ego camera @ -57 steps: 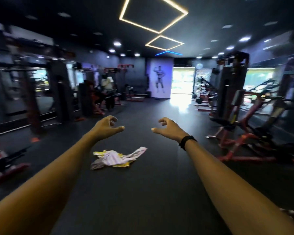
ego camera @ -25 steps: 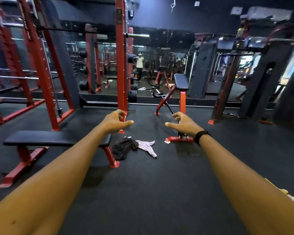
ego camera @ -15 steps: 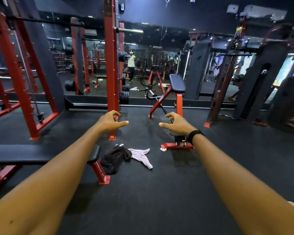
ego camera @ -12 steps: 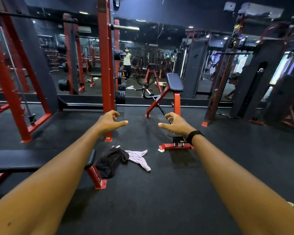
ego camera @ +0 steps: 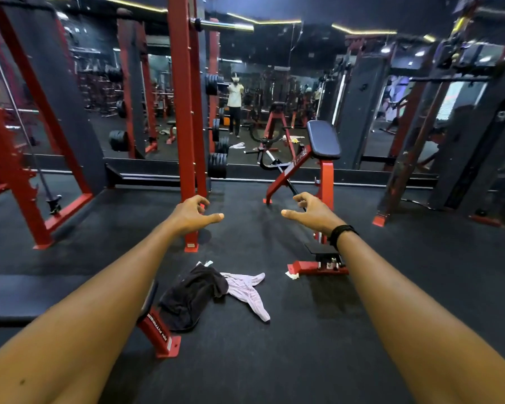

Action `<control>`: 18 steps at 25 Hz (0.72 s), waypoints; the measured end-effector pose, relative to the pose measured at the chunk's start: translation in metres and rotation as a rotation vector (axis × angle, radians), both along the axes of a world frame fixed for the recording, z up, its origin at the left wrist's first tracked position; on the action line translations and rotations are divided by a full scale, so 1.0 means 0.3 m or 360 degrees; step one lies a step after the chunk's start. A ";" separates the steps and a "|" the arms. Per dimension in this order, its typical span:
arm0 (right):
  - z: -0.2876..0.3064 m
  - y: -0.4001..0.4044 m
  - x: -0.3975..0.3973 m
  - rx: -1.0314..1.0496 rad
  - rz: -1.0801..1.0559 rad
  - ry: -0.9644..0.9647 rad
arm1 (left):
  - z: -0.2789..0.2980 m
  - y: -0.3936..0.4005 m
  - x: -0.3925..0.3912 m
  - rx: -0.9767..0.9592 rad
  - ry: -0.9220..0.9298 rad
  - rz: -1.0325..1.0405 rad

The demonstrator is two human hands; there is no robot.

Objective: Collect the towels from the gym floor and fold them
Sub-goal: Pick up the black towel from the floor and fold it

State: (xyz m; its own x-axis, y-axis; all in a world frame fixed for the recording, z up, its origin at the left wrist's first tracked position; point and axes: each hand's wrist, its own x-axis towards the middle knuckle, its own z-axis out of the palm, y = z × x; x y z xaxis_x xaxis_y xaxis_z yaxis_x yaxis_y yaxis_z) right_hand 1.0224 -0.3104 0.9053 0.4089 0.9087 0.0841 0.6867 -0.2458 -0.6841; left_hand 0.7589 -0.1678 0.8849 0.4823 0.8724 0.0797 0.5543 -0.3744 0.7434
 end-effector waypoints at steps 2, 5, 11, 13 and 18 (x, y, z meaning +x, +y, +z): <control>0.003 0.173 0.098 -0.0027 0.0053 -0.0002 | 0.004 0.133 0.098 -0.0016 0.0024 0.0043; 0.013 0.420 0.225 -0.0092 0.0139 -0.0035 | 0.009 0.315 0.234 -0.0050 0.0004 0.0121; -0.040 0.832 0.391 -0.0155 0.0206 -0.0030 | -0.035 0.640 0.405 -0.0104 0.0014 0.0178; -0.062 0.980 0.437 -0.0168 0.0214 -0.0017 | -0.062 0.786 0.447 -0.0129 0.0012 0.0208; -0.105 1.386 0.539 -0.0163 0.0225 -0.0006 | -0.121 1.197 0.563 -0.0160 0.0008 0.0234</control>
State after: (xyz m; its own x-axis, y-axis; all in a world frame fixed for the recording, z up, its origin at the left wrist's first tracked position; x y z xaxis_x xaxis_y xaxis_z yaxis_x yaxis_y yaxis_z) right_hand 1.1840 0.1053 0.8737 0.2763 0.9610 -0.0105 0.7220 -0.2148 -0.6577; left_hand 0.9277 0.1912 0.8485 0.3488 0.9371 -0.0138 0.6015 -0.2126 0.7701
